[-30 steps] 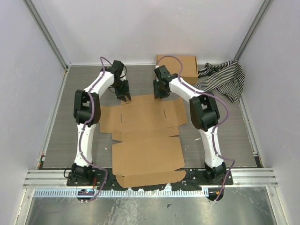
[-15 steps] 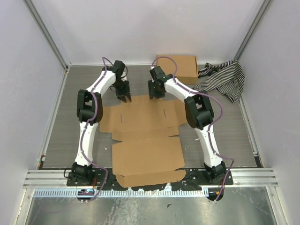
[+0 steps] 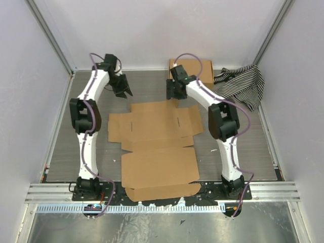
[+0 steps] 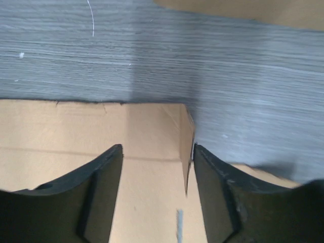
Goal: Fold the paper box
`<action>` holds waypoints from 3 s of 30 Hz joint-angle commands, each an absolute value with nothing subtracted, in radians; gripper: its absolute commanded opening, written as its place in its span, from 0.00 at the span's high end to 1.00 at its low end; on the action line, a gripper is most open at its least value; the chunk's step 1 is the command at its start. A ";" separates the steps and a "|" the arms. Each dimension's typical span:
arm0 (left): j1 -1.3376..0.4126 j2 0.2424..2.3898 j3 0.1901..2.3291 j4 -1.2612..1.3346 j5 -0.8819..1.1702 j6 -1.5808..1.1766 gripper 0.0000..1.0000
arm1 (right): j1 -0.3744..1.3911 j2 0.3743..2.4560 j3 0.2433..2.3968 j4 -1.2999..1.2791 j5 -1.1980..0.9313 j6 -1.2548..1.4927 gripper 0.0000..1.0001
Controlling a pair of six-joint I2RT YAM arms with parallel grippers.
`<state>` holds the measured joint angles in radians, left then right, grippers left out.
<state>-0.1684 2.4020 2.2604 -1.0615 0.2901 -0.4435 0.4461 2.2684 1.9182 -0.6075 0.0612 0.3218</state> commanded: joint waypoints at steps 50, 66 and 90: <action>-0.181 1.565 0.885 -0.760 0.428 -0.447 0.60 | 0.356 1.524 0.845 -0.503 -0.243 0.444 0.31; -0.182 1.653 1.061 -0.816 0.440 -0.409 0.95 | 0.369 1.551 0.970 -0.456 -0.292 0.437 0.74; -0.255 1.807 1.278 -0.868 0.415 -0.405 0.77 | 0.563 1.859 1.270 -0.538 -0.186 0.446 0.50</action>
<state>-0.2314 1.7756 1.2263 -0.8429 0.4171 -0.4122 0.5438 1.8210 1.2079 -0.5232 -0.2108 0.4301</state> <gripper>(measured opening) 0.214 0.498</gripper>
